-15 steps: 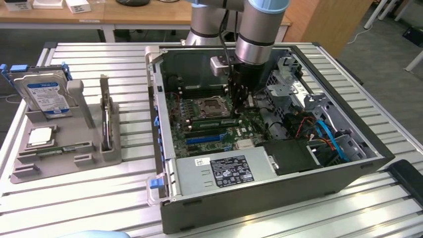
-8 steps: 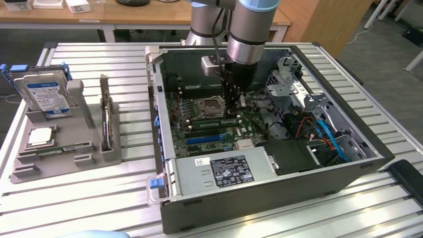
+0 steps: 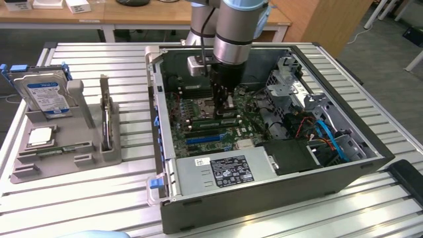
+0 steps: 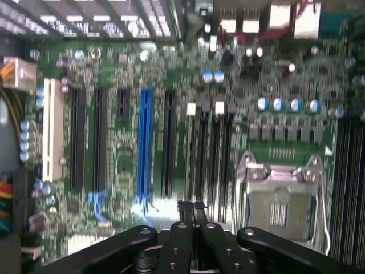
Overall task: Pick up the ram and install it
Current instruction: 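Press down the ram until it locks into place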
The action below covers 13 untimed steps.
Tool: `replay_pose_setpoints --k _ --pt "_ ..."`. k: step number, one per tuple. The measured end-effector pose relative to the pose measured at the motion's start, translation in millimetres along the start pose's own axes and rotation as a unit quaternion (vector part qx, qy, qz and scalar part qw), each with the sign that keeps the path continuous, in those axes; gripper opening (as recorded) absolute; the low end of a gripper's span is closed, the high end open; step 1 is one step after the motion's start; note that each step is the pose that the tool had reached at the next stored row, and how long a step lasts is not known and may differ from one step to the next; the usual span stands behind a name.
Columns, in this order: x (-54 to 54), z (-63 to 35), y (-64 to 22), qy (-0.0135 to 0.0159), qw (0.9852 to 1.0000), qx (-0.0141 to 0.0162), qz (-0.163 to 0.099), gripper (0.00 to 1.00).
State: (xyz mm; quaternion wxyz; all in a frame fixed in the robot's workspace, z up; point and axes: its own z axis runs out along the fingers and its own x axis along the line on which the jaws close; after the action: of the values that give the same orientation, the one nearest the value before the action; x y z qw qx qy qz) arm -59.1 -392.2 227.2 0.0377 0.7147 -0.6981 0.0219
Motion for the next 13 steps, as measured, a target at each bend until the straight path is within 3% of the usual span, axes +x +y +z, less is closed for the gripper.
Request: replay_pose_setpoints --k 7,13 --pt "-0.3 -1.0 15.2 0.0 1.0 -0.0007 0.0 0.1" --pt "-0.4 -1.4 22.7 0.0 1.0 -0.0009 0.0 0.1"
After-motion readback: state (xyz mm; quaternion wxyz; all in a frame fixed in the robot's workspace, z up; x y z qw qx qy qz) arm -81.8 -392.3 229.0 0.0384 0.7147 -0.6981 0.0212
